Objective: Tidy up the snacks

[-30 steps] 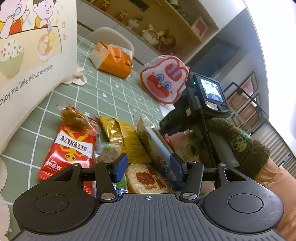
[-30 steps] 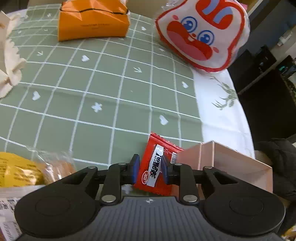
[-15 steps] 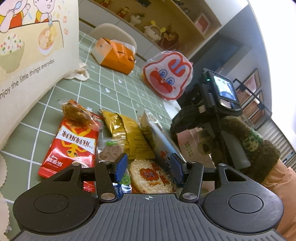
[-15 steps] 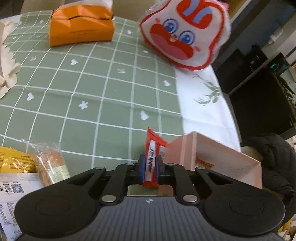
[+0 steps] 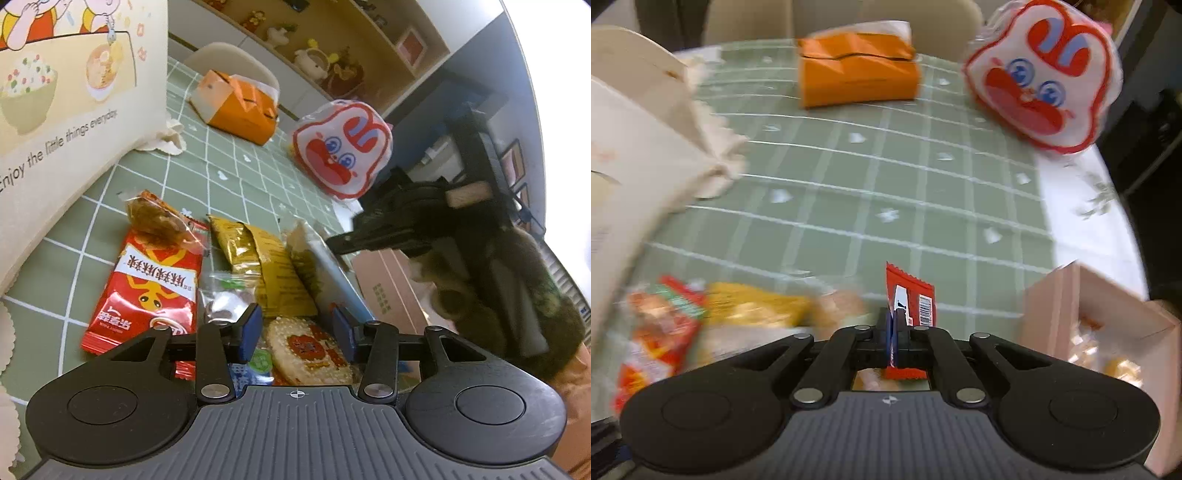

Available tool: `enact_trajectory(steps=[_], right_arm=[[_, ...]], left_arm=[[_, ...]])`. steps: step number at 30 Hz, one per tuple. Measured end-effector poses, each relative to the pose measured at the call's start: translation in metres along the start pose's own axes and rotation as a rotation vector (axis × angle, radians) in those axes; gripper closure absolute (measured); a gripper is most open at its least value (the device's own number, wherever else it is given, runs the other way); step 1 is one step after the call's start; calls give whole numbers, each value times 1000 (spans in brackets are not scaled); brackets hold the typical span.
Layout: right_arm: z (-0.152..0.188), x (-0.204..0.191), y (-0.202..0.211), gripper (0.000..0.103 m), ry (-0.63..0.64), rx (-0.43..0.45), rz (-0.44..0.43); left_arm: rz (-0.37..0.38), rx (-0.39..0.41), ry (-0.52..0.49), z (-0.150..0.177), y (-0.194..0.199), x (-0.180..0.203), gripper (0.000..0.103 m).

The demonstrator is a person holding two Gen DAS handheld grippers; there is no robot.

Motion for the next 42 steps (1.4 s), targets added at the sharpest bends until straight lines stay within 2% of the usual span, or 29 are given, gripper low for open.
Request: enact_trajectory(steps=[4,8,13,16,18,20,22,23,24,25,26,27,30,33,38,39,41,42], right_arm=[[17,10,19,102,-43,18,-51],[52,30,34,102,-98,11,-136],[123,41,58,101,-126,5,-206],[164,47,65,101,-154,-7,-244],[186,53,68,101,-175,-4,-248],[203,57,73,99,-158,35,-209],[216,60,79,94,-117,92,-151],[221,62,81,87,-98,116,-126],[225,63,83,75,-83,140,-105],[228,64,84,67,-68,175,-75],[231,66,85,51,-59,206,-53],[233,69,87,42,-54,239,-32],[238,78,86,38,-61,303,-27],[243,90,73,36,-123,300,-56],[258,98,73,35,-171,345,-86],[262,98,73,34,-164,355,-83],[271,96,75,31,-147,373,-58],[274,96,76,29,-143,379,-46]], left_arm=[[-4,8,9,-1,1,-3,55],[1,11,2,-1,0,-2,55],[25,11,-37,1,-3,8,55],[13,-2,-67,6,-6,18,55],[16,-1,-71,10,-4,27,55],[28,9,-59,14,0,39,55],[13,30,-76,16,4,51,55],[-7,44,-96,16,6,57,55],[-30,53,-113,14,8,63,55],[-58,57,-126,13,8,67,55],[-86,60,-136,11,7,71,55],[-101,60,-141,10,6,74,55],[-181,43,-155,7,-6,77,55],[-267,25,-181,5,-27,74,55],[-309,-33,-183,10,-59,66,55],[-320,-40,-193,13,-64,65,58],[-326,-46,-219,20,-66,68,74],[-307,-44,-220,24,-63,72,75]])
Point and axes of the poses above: each gripper's, at about its wrist camera, not at the fingertips, and y roughly against the way its jaws point, x to its right, z to its underside, the point moved 7 cm from there along -y, roughly the way its jaws point, and after that the axes turned 4 degrees about z, right-handed, at the moved point
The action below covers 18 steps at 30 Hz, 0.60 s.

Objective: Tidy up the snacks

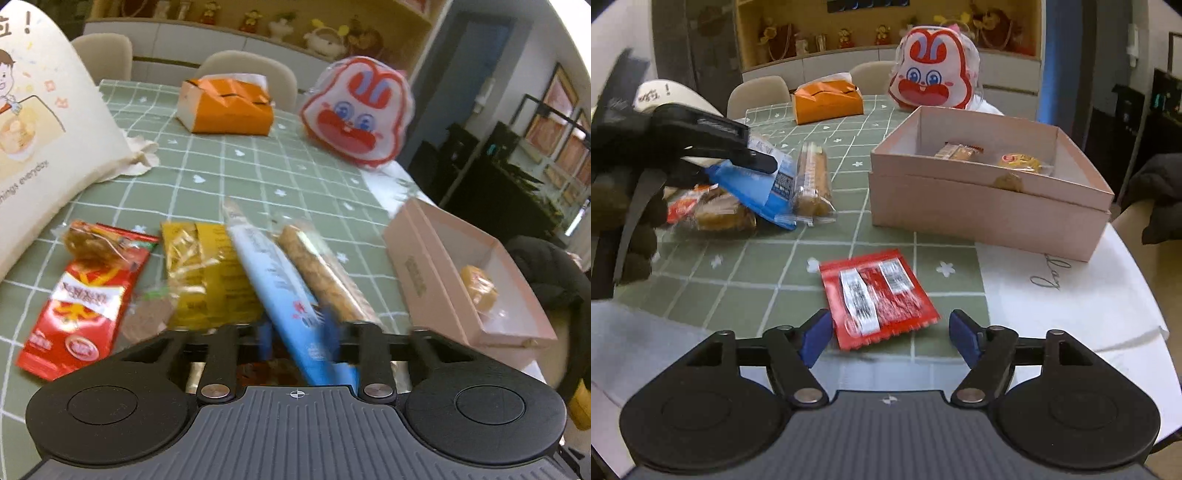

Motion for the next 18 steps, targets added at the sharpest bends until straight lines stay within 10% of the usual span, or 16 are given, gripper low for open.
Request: enact_trajectory(steps=[10,18], right_arm=[[14,18,13,16,-34,29,30],[15,18,13,11,-55,14,69]], left_arm=[[291,-204,-79,73,62,39,78],[112,-161,-214,82,69,23,54]])
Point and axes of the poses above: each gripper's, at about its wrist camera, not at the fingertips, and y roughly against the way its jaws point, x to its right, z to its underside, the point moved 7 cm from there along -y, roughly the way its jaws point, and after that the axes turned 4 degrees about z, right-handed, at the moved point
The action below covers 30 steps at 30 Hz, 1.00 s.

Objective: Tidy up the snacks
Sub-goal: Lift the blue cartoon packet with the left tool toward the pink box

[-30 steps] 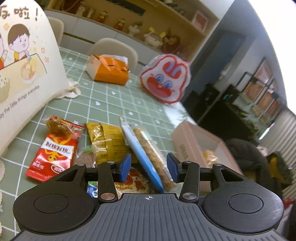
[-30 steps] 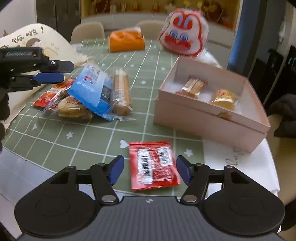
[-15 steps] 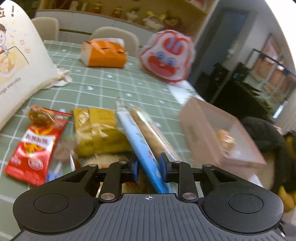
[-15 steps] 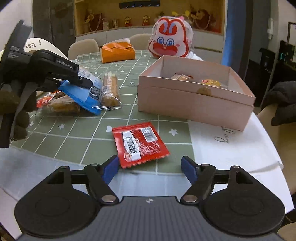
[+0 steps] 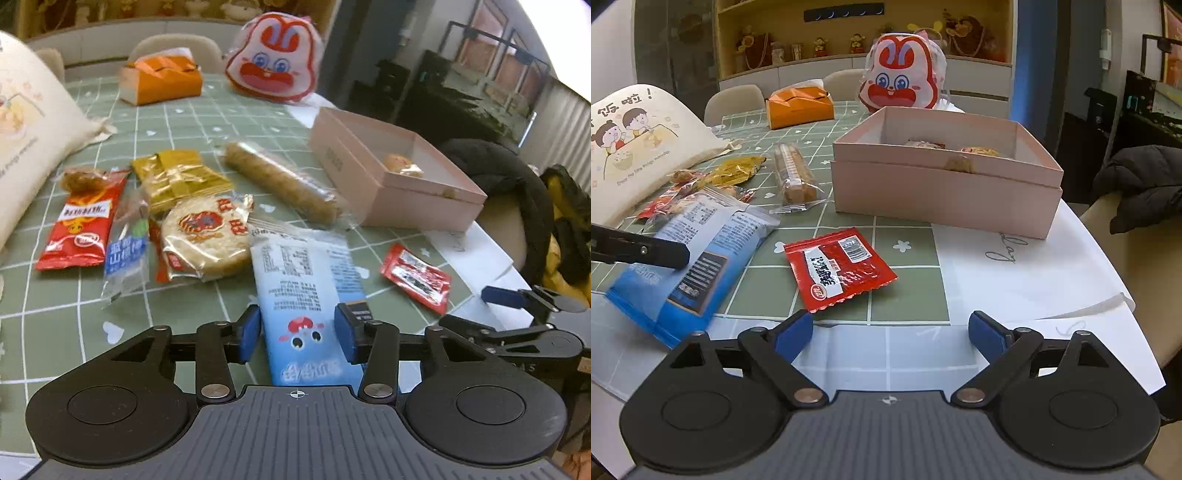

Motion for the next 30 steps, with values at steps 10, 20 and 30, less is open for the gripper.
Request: enact_trajectory(steps=[10,20,30], right_arm=[[-32,-20,-9,11,70,20,-57],[-33,-18,-26,32,59,-28,-54],[-17,-10,-7,32,51,-3,-62]], left_arm=[[1,-18,-34,-1,-1,7,52],[49,-44,13,1,-16,16,52],[121,-54,-19,-5,-35,44,51]])
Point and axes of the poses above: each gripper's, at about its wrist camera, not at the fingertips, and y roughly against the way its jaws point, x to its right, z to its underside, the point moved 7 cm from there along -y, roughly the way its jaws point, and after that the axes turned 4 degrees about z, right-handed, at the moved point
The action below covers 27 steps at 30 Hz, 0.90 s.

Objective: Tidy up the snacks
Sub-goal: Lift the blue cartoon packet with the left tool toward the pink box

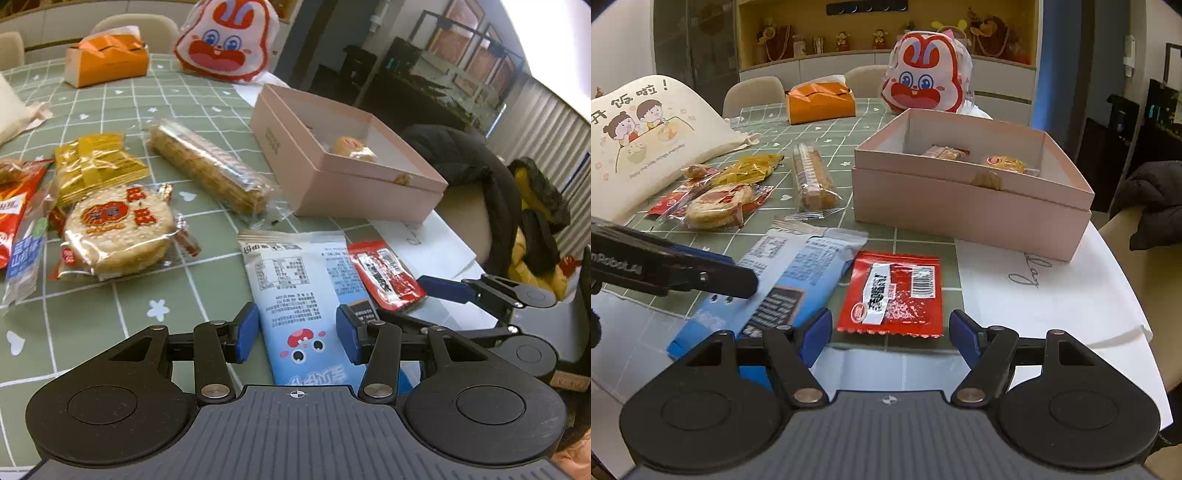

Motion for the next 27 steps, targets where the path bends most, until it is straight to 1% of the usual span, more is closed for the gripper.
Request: enact_trajectory(steps=[2,4,7,8,10,13,14,16,17,18,19,21,23,24,25,27], right_arm=[[4,-3,4,32,8,10,-11],[8,-8,8,29,28,19,-35],[10,-11,14,27,37,32,-32],[11,-9,16,27,37,39,-22],[8,1,21,27,25,69,30],[1,23,26,26,-20,107,112],[-1,30,27,25,-42,111,124],[-1,40,27,24,-83,104,128],[0,44,26,24,-98,99,124],[1,47,25,24,-110,94,121],[3,49,24,24,-118,88,122],[7,50,22,24,-125,79,128],[11,52,19,24,-134,66,131],[13,52,18,24,-140,62,132],[14,53,18,24,-146,62,132],[15,55,19,24,-159,64,133]], left_arm=[[-31,2,-19,-1,0,2,51],[-66,18,-41,-4,3,3,52],[-103,43,-116,-8,11,16,52],[-107,41,-149,-8,12,22,52],[-114,23,-231,-4,11,37,51],[-116,-45,-312,7,-2,53,51],[-117,-67,-328,11,-8,56,51],[-135,-65,-375,15,-14,63,47],[-132,-73,-382,15,-17,66,45],[-116,-79,-376,15,-19,67,40],[-92,-85,-359,16,-20,69,33],[-48,-92,-321,15,-20,68,26],[-39,-82,-306,14,-18,66,26],[-55,-67,-307,13,-15,64,29],[-88,-52,-315,12,-13,64,31],[-193,-21,-364,9,-12,58,31]])
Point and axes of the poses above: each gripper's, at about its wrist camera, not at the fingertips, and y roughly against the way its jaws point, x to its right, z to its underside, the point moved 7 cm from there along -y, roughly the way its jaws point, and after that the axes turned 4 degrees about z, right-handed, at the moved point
